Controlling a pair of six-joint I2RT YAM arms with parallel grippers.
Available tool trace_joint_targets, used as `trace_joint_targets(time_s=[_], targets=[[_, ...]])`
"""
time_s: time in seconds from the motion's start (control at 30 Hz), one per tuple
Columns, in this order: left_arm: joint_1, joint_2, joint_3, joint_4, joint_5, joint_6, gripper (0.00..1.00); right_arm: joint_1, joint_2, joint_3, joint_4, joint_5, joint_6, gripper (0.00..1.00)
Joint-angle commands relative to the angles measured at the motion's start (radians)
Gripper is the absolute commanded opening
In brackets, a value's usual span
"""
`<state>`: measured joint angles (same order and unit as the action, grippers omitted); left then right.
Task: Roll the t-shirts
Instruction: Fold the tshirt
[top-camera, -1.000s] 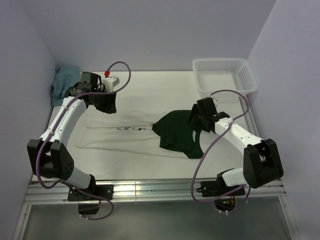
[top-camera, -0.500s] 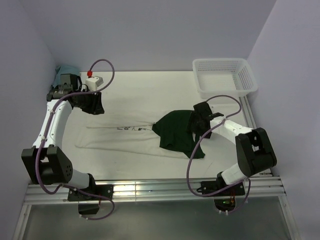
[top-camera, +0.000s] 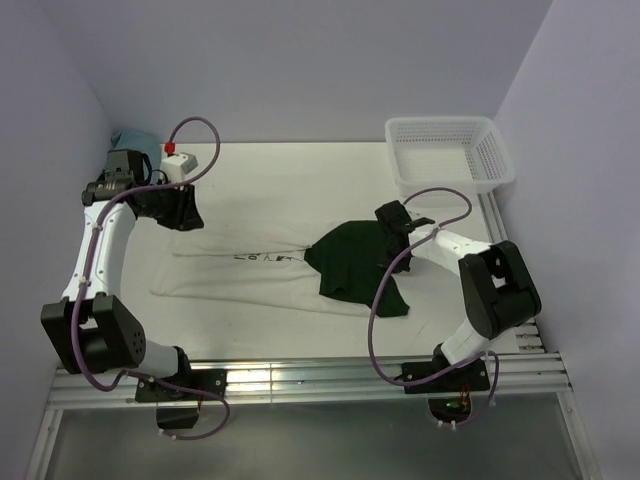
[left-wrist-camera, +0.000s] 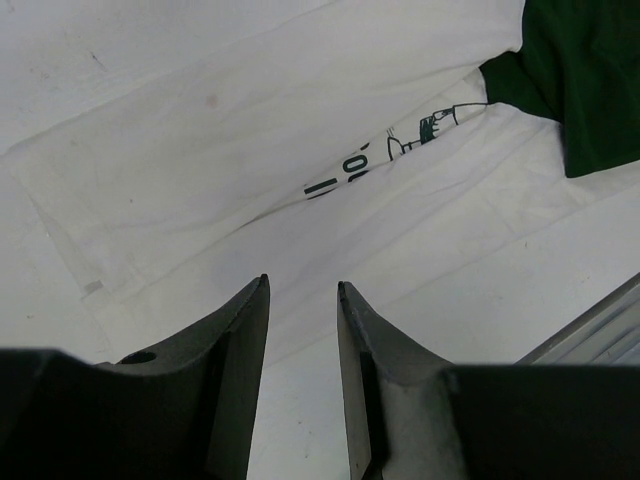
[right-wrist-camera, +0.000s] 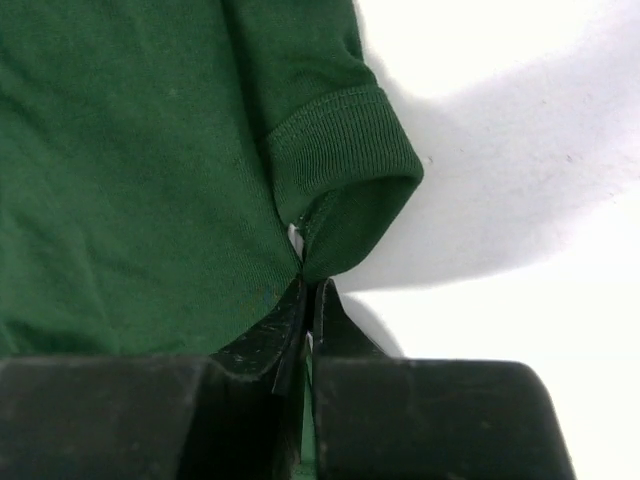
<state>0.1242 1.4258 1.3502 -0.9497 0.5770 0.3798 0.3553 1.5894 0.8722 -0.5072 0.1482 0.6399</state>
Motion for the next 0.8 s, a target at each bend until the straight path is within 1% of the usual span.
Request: trace_joint_targets(time_s=[0.0, 0.17, 0.23, 0.33, 0.47, 0.5, 0.63, 0.7, 0.77], targets=[[0.015, -0.042, 0.003, 0.0, 0.06, 0.028, 0.39, 0.016, 0.024, 0.043, -0.119, 0.096, 0.047, 0.0], [0.026, -0.024, -0.01, 0.005, 0.081, 0.031, 0.38, 0.007, 0.02, 0.094, -0.299, 0.264, 0.107, 0.0], [0.031, -0.005, -0.011, 0.006, 0.092, 0.033, 0.38, -0.002, 0.015, 0.12, -0.362, 0.298, 0.121, 0.0], [0.037, 0.021, -0.006, -0.003, 0.11, 0.036, 0.38, -0.036, 0.011, 0.14, -0.404, 0.346, 0.107, 0.0], [0.041, 0.038, -0.011, 0.018, 0.104, 0.028, 0.38, -0.127, 0.001, 0.142, -0.401, 0.373, 0.066, 0.0], [0.041, 0.042, -0.013, 0.02, 0.106, 0.03, 0.38, -0.172, 0.0, 0.139, -0.401, 0.381, 0.052, 0.0], [0.046, 0.074, -0.025, 0.037, 0.089, 0.022, 0.38, -0.275, 0.039, 0.145, -0.398, 0.448, 0.02, 0.0], [0.048, 0.093, -0.028, 0.043, 0.083, 0.018, 0.38, -0.312, 0.056, 0.155, -0.39, 0.458, 0.003, 0.0], [0.054, 0.107, -0.031, 0.049, 0.074, 0.016, 0.39, -0.384, 0.072, 0.162, -0.364, 0.459, -0.011, 0.0]])
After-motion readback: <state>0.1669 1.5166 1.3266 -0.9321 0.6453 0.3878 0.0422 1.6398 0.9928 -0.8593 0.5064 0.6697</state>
